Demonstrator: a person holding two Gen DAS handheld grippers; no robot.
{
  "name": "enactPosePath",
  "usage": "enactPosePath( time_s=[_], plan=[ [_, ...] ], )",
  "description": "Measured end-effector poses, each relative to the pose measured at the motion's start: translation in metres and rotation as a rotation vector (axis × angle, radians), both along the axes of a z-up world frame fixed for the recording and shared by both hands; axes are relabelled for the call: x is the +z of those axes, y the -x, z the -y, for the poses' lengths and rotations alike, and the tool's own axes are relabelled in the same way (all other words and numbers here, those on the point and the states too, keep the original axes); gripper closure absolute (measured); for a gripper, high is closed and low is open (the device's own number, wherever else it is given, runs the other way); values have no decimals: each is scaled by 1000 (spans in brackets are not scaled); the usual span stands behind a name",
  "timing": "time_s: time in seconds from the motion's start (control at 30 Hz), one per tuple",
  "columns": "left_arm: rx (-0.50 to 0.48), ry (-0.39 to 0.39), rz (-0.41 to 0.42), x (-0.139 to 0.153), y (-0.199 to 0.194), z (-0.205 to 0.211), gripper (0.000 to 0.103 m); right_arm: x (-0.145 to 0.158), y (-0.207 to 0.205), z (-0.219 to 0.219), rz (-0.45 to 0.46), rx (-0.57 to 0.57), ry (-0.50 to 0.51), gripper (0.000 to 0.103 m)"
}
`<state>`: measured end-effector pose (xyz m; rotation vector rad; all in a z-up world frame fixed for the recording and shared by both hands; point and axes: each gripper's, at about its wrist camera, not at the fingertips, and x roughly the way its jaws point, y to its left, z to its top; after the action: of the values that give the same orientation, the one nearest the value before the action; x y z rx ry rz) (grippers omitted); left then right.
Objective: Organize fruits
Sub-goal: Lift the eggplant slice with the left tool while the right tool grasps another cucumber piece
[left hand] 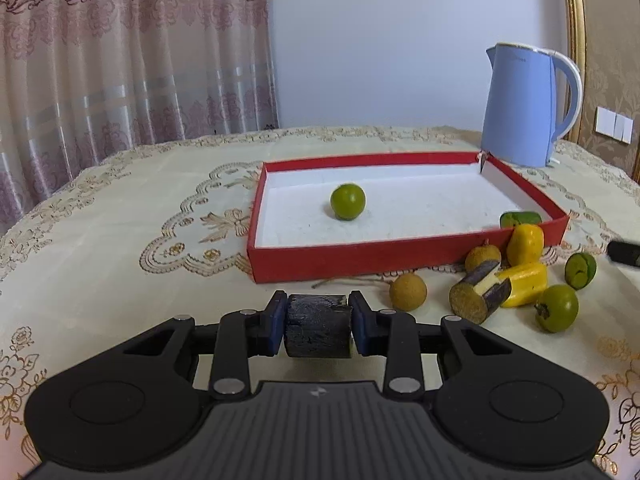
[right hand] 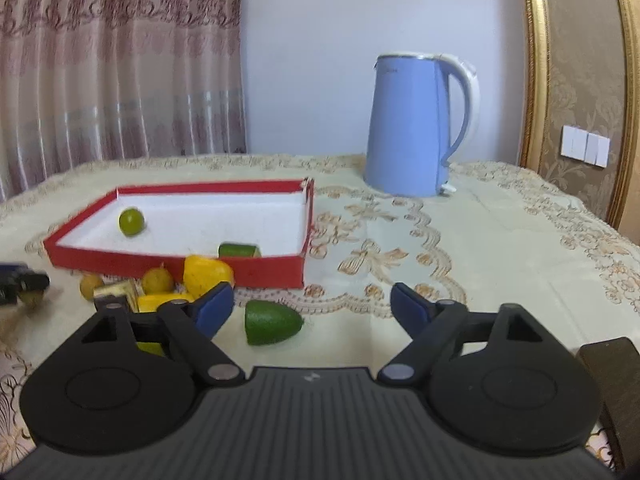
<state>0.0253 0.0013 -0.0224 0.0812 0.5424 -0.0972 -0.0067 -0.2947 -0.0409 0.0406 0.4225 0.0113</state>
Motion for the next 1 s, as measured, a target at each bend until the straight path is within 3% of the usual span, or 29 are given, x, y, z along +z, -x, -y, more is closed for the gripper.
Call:
enactPosePath(
  time_s=[0.3,0.67,0.83,1.0],
  plan=[
    [-1,-1,4,2,2,-1,70,-8,-15,-20,-54,87,61,33],
    [-2,-7,17,2,4,-3,70,-14,-41,-20,-125,127,46,46],
    [-1,-12,23,2,5,-2,70,-17,-45,-19,-146,106,52,65],
    [2,-10,18,1,5,-2,70,-16,-39,-21,-133,110,69,66]
  ],
)
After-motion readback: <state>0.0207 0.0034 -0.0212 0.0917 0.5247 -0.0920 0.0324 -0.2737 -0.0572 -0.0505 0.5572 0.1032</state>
